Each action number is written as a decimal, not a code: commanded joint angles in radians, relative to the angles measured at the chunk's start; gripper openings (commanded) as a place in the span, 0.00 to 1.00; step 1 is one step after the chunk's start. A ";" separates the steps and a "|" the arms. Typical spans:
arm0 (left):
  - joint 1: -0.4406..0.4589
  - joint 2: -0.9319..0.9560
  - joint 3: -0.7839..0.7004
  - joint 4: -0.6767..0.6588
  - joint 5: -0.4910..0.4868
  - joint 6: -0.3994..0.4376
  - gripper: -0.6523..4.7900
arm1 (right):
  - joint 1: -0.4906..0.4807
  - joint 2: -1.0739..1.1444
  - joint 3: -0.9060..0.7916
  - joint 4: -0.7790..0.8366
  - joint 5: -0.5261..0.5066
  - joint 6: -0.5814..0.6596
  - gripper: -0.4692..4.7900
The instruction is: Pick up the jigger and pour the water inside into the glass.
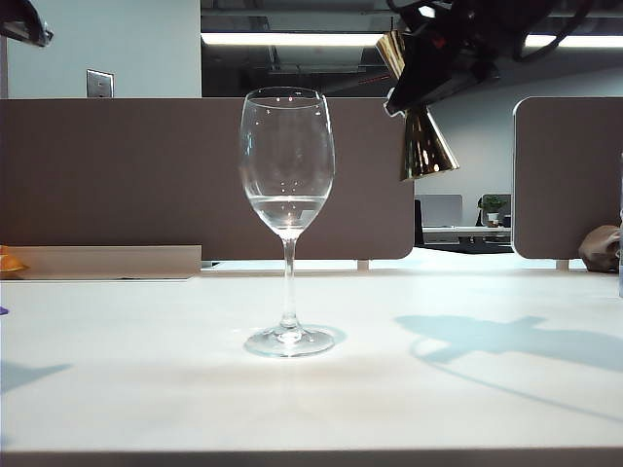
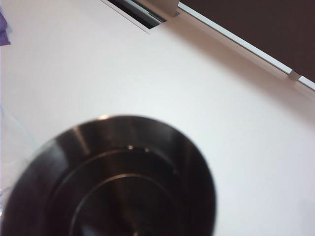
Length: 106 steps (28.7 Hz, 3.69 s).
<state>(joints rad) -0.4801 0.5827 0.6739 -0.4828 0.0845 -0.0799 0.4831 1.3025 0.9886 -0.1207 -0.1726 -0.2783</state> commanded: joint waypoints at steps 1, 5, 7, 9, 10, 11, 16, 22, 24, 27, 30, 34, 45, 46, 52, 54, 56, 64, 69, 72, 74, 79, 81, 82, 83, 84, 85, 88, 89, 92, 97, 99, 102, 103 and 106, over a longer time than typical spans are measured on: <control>-0.001 0.000 0.005 0.018 -0.002 0.001 0.11 | 0.001 -0.005 0.026 0.018 0.003 -0.037 0.09; -0.001 0.000 0.005 0.026 -0.003 0.001 0.11 | 0.032 -0.005 0.029 0.019 0.000 -0.039 0.09; -0.001 0.000 0.005 0.029 -0.002 0.001 0.11 | 0.069 -0.005 0.039 0.017 0.018 -0.064 0.09; -0.001 0.000 0.005 0.029 -0.003 0.001 0.11 | 0.120 -0.003 0.040 0.029 0.072 -0.075 0.09; -0.001 0.000 0.005 0.029 -0.003 0.001 0.11 | 0.132 0.004 0.043 0.033 0.077 -0.074 0.09; -0.001 0.000 0.005 0.029 -0.002 0.001 0.11 | 0.137 0.008 0.046 0.031 0.083 -0.074 0.09; -0.001 0.000 0.005 0.028 -0.002 0.001 0.11 | 0.140 0.030 0.063 0.019 0.089 -0.069 0.09; -0.001 0.000 0.005 0.028 0.002 0.001 0.11 | 0.143 0.033 0.064 0.019 0.093 -0.069 0.09; -0.001 0.000 0.005 0.028 0.003 0.001 0.11 | 0.146 0.035 0.064 0.019 0.092 -0.069 0.09; -0.001 0.000 0.005 0.028 0.006 0.001 0.11 | 0.155 0.035 0.063 0.011 0.093 -0.071 0.09; -0.001 -0.001 0.005 0.028 0.006 0.001 0.11 | 0.163 0.045 0.064 0.008 0.093 -0.078 0.09; -0.001 -0.007 0.005 0.028 0.006 0.001 0.11 | 0.188 0.060 0.064 -0.004 0.132 -0.129 0.09; -0.001 -0.007 0.005 0.027 0.006 0.001 0.11 | 0.193 0.069 0.065 -0.011 0.182 -0.251 0.09; -0.001 -0.007 0.005 0.027 0.006 0.001 0.11 | 0.195 0.070 0.065 -0.011 0.191 -0.252 0.09; -0.001 -0.007 0.005 0.027 0.006 0.001 0.11 | 0.208 0.070 0.072 -0.013 0.218 -0.310 0.09; -0.001 -0.007 0.005 0.027 0.006 0.001 0.11 | 0.214 0.070 0.076 -0.010 0.229 -0.346 0.09; -0.001 -0.007 0.005 0.027 0.007 0.001 0.11 | 0.221 0.070 0.076 -0.010 0.261 -0.362 0.09; -0.001 -0.007 0.006 0.027 0.010 0.000 0.11 | 0.224 0.113 0.127 -0.042 0.296 -0.407 0.09; -0.001 -0.007 0.008 0.027 0.017 0.000 0.11 | 0.224 0.190 0.230 -0.077 0.316 -0.415 0.09; -0.001 -0.007 0.008 0.027 0.017 0.000 0.11 | 0.225 0.203 0.245 -0.085 0.316 -0.438 0.09; -0.001 -0.007 0.008 0.027 0.017 0.000 0.11 | 0.225 0.203 0.245 -0.085 0.316 -0.438 0.09; -0.001 -0.007 0.008 0.028 0.006 0.001 0.11 | 0.225 0.203 0.246 -0.110 0.316 -0.460 0.09; -0.001 -0.007 0.008 0.028 0.005 0.001 0.11 | 0.225 0.203 0.246 -0.123 0.316 -0.460 0.09; -0.001 -0.007 0.008 0.029 0.005 0.002 0.11 | 0.225 0.201 0.246 -0.130 0.317 -0.461 0.09; -0.001 -0.007 0.008 0.029 0.005 0.002 0.11 | 0.225 0.200 0.246 -0.134 0.317 -0.463 0.09; -0.001 -0.007 0.008 0.029 0.005 0.002 0.11 | 0.225 0.194 0.246 -0.142 0.316 -0.463 0.09; -0.001 -0.007 0.008 0.029 0.005 0.001 0.11 | 0.227 0.191 0.246 -0.145 0.316 -0.463 0.09; -0.001 -0.007 0.008 0.029 0.005 0.001 0.11 | 0.245 0.186 0.246 -0.146 0.331 -0.509 0.09; -0.001 -0.007 0.008 0.029 0.005 0.001 0.11 | 0.251 0.187 0.246 -0.152 0.332 -0.520 0.09; -0.001 -0.007 0.008 0.029 0.005 0.001 0.11 | 0.257 0.187 0.246 -0.158 0.336 -0.520 0.09; -0.001 -0.007 0.008 0.029 0.005 0.001 0.11 | 0.257 0.187 0.246 -0.170 0.385 -0.563 0.09; -0.001 -0.007 0.008 0.029 0.005 0.001 0.11 | 0.257 0.187 0.246 -0.174 0.392 -0.575 0.09; -0.001 -0.007 0.008 0.029 0.005 0.001 0.11 | 0.257 0.187 0.246 -0.175 0.406 -0.605 0.09; -0.001 -0.007 0.008 0.029 0.005 0.001 0.11 | 0.258 0.187 0.246 -0.175 0.413 -0.622 0.09; -0.001 -0.007 0.008 0.029 0.005 0.001 0.11 | 0.262 0.187 0.246 -0.179 0.433 -0.673 0.09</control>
<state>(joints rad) -0.4801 0.5770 0.6739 -0.4671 0.0925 -0.0799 0.7422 1.4960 1.2278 -0.3138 0.2523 -0.9318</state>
